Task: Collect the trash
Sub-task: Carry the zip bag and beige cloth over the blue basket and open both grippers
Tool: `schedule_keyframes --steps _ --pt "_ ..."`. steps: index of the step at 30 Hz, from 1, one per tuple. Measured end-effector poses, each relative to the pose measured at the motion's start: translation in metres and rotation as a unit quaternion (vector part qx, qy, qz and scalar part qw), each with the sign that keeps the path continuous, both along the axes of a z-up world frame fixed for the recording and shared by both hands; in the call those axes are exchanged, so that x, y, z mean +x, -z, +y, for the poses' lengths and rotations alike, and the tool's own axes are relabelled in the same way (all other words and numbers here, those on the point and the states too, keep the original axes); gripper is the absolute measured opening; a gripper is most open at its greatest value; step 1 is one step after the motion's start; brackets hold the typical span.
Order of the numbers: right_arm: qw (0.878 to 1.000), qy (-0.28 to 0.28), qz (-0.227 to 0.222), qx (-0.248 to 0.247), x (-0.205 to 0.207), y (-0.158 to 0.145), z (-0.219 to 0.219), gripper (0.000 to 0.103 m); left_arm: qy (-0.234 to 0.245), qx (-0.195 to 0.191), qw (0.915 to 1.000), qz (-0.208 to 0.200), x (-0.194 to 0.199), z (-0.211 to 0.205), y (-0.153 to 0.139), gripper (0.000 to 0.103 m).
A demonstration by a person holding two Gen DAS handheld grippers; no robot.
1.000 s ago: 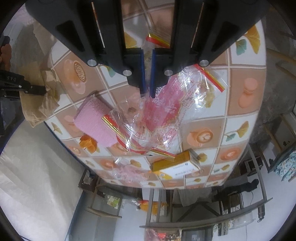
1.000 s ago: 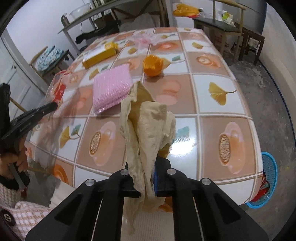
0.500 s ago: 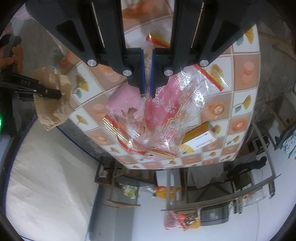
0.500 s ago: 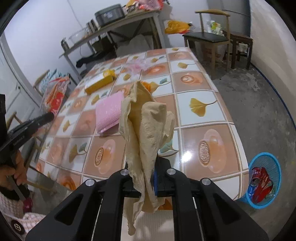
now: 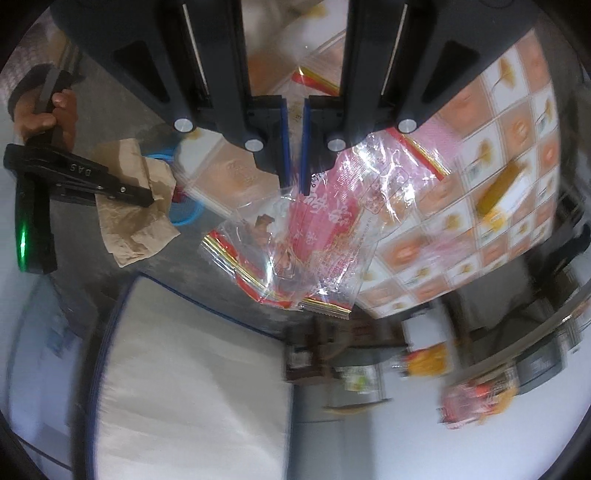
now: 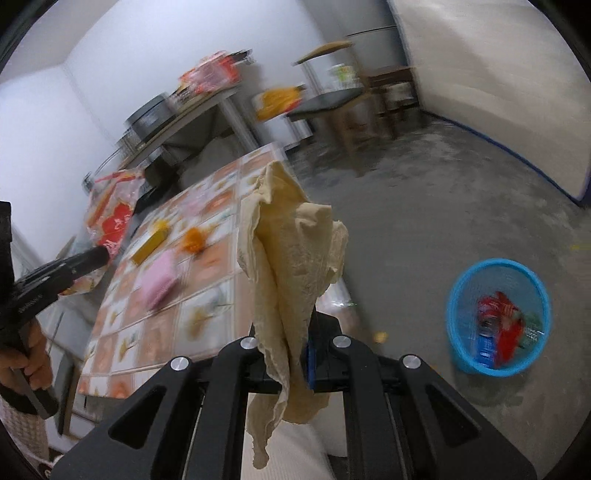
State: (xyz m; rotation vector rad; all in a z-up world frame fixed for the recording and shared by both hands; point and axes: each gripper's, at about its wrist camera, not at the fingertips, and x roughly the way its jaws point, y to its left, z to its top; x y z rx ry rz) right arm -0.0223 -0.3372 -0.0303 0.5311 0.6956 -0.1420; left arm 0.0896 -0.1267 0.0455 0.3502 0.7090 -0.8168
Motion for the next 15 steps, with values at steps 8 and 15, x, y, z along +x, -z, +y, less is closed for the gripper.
schedule_keyframes --steps 8,15 --pt "0.987 0.159 0.034 0.007 -0.075 0.031 -0.118 0.009 0.121 -0.026 0.9826 0.138 -0.002 -0.152 0.019 0.004" --pt "0.965 0.231 0.103 0.077 -0.088 0.100 -0.207 0.009 0.132 -0.037 0.9313 0.337 0.014 -0.272 0.101 0.004"
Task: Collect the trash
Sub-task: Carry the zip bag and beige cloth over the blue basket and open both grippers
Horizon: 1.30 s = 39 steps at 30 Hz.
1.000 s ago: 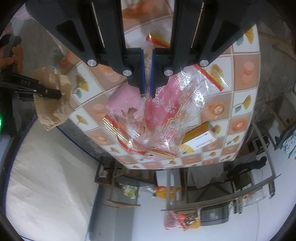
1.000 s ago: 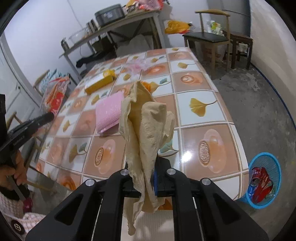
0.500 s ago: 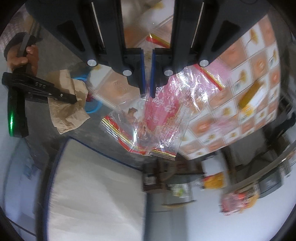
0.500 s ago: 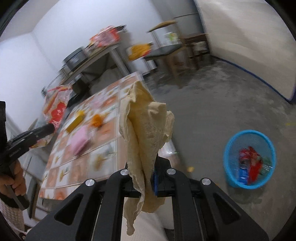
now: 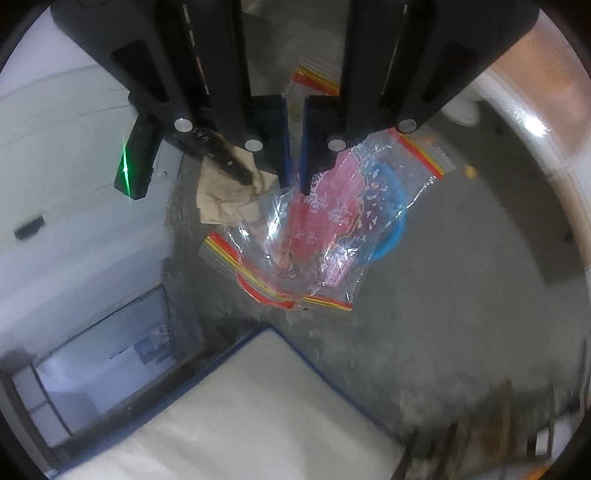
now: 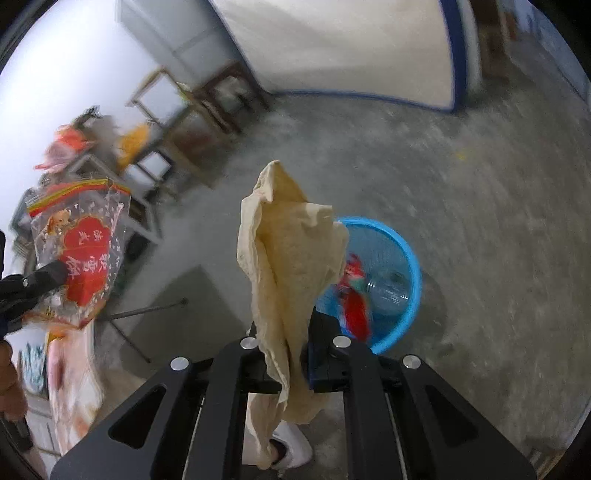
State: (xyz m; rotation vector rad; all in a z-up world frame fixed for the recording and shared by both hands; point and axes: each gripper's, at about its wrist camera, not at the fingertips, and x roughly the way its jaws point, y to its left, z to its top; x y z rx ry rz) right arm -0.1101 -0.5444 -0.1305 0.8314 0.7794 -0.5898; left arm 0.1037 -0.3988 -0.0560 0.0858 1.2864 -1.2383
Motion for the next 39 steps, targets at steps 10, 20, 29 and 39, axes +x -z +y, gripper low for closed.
schedule_keyframes --steps 10,20,29,39 --pt "0.994 0.015 0.093 0.063 0.044 0.099 -0.074 0.009 -0.076 0.079 0.9770 0.183 0.016 -0.089 0.169 0.006" --pt "0.987 -0.017 0.130 0.090 0.086 0.151 -0.103 0.016 -0.120 0.109 0.9669 0.197 0.040 -0.105 0.216 0.046" --pt "0.984 -0.061 0.148 0.073 0.102 0.145 -0.097 0.062 -0.099 0.085 0.9807 0.145 0.038 -0.103 0.163 0.059" --pt "0.990 -0.055 0.117 0.062 0.081 0.118 -0.086 0.062 -0.078 0.002 0.9934 0.084 0.026 -0.054 0.059 0.066"
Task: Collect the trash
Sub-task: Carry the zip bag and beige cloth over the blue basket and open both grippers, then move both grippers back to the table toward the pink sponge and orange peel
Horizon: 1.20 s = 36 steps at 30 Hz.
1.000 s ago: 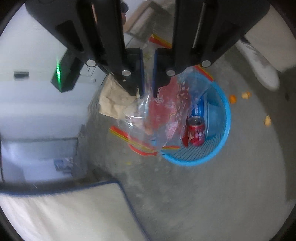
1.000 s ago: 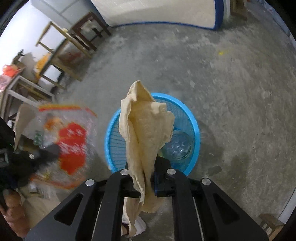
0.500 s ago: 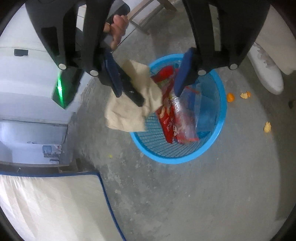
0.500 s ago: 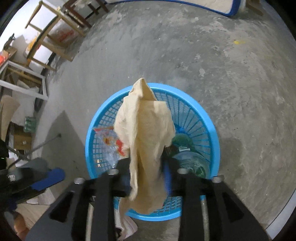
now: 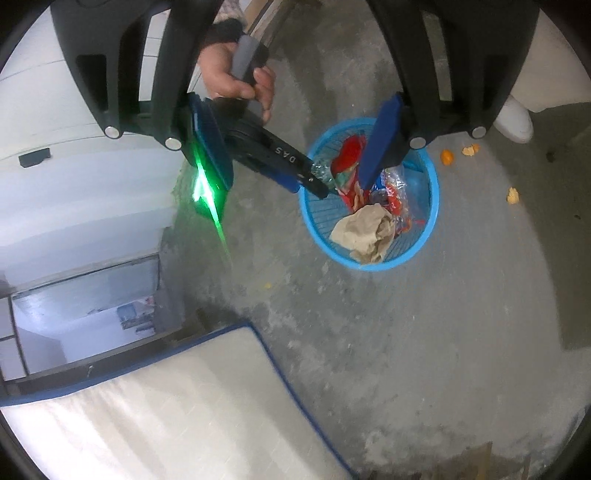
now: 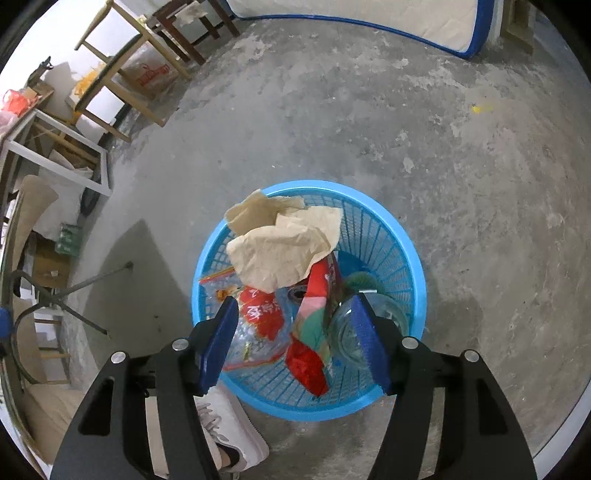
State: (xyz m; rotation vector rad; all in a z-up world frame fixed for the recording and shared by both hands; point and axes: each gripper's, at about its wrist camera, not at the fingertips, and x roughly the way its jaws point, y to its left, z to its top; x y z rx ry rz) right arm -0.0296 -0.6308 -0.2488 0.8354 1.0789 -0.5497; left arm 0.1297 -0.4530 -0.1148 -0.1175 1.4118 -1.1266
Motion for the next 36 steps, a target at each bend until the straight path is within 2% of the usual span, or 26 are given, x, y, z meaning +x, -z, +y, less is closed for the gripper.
schedule_keyframes --steps 8,14,17,20,24,27,31,36 --pt "1.000 -0.002 -0.018 -0.019 -0.014 -0.026 0.017 0.062 -0.009 -0.049 0.9974 -0.052 -0.006 0.063 -0.059 0.071" --pt "0.998 -0.014 -0.045 -0.045 -0.023 -0.067 0.043 0.062 -0.020 -0.067 0.9927 -0.099 -0.009 0.121 -0.088 0.074" --pt "0.995 -0.030 -0.077 -0.049 -0.026 -0.096 0.064 0.062 -0.008 -0.074 0.9855 -0.152 -0.018 0.151 -0.105 0.080" --pt "0.992 -0.054 -0.104 -0.054 -0.027 -0.126 0.087 0.073 0.008 -0.067 0.9763 -0.206 -0.028 0.183 -0.118 0.083" --pt "0.984 -0.089 -0.137 -0.065 -0.021 -0.165 0.117 0.078 0.001 -0.043 0.9676 -0.249 -0.034 0.236 -0.126 0.086" --pt "0.976 -0.116 -0.166 -0.073 -0.011 -0.192 0.146 0.081 -0.038 -0.022 0.9625 -0.268 -0.033 0.282 -0.127 0.087" --pt "0.963 -0.167 -0.201 -0.072 0.014 -0.219 0.188 0.082 -0.106 0.000 0.9592 -0.262 -0.023 0.335 -0.120 0.087" --pt "0.949 -0.223 -0.216 -0.050 0.056 -0.231 0.241 0.082 -0.219 0.019 0.9404 -0.259 0.004 0.395 -0.119 0.087"
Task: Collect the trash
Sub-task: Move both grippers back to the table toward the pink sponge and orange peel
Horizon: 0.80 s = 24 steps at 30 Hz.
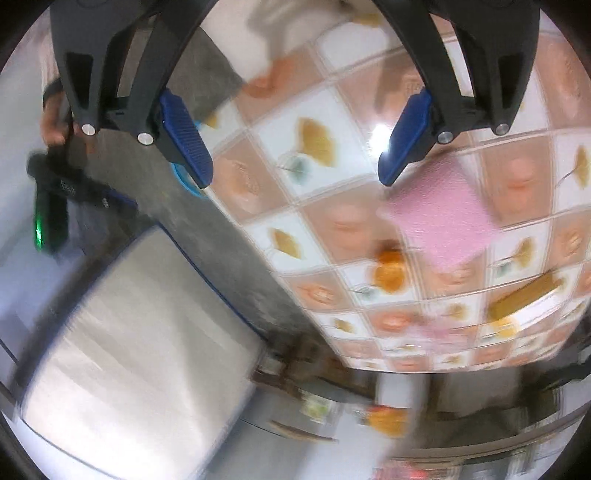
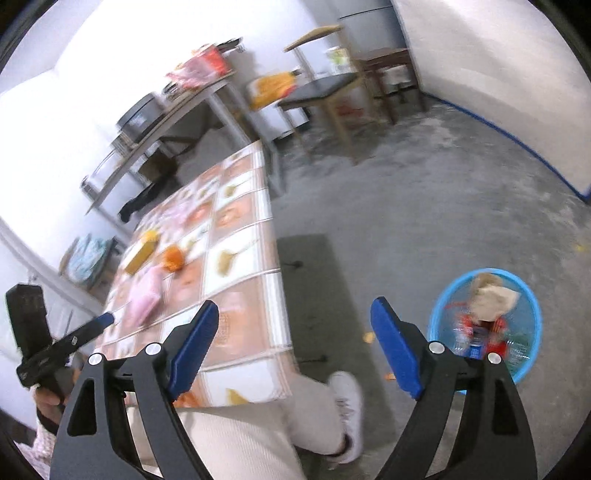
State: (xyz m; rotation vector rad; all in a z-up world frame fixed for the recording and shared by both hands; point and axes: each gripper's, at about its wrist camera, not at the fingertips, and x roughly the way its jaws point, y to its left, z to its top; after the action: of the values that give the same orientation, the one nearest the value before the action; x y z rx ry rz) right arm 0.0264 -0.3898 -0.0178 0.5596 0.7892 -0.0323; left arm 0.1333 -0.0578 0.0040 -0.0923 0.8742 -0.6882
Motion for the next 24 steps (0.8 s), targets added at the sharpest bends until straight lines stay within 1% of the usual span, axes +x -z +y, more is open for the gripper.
schedule_keyframes --steps 1,2,4,6,8,10,12,13,18,21,24 --pt "1.000 -0.008 0.002 0.001 0.005 0.001 0.007 0.082 -0.025 0.001 0.9997 0.000 0.007 0.008 -0.001 0.087" --pt "1.000 -0.025 0.005 0.001 0.016 0.001 0.020 0.082 -0.065 0.017 0.9977 -0.003 0.016 0.017 -0.001 0.088" --pt "0.998 -0.054 0.010 -0.001 0.032 0.000 0.042 0.082 -0.123 0.056 0.9906 -0.017 0.037 0.024 -0.001 0.090" --pt "0.997 -0.080 0.018 -0.008 0.045 -0.001 0.060 0.082 -0.158 0.072 0.9847 -0.015 0.057 0.027 0.004 0.089" --pt "0.995 -0.099 0.021 -0.015 0.050 -0.004 0.076 0.082 -0.180 0.065 0.9814 -0.004 0.075 0.032 0.011 0.090" --pt "0.993 -0.113 0.021 -0.029 0.052 -0.007 0.089 0.082 -0.194 0.082 0.9776 0.014 0.092 0.027 0.024 0.090" --pt "0.992 -0.121 0.022 -0.042 0.052 -0.010 0.098 0.082 -0.200 0.088 0.9756 0.023 0.102 0.024 0.033 0.090" --pt "0.991 -0.124 0.022 -0.044 0.051 -0.012 0.102 0.082 -0.203 0.091 0.9747 0.023 0.102 0.021 0.039 0.090" --pt "0.991 -0.120 0.028 -0.042 0.054 -0.011 0.111 0.082 -0.211 0.133 0.9684 0.016 0.109 0.013 0.058 0.090" --pt "0.991 -0.119 0.030 -0.044 0.055 -0.011 0.115 0.082 -0.209 0.144 0.9671 0.020 0.110 0.016 0.066 0.090" --pt "0.991 -0.118 0.027 -0.048 0.059 -0.014 0.121 0.082 -0.203 0.151 0.9674 0.013 0.109 0.019 0.067 0.089"
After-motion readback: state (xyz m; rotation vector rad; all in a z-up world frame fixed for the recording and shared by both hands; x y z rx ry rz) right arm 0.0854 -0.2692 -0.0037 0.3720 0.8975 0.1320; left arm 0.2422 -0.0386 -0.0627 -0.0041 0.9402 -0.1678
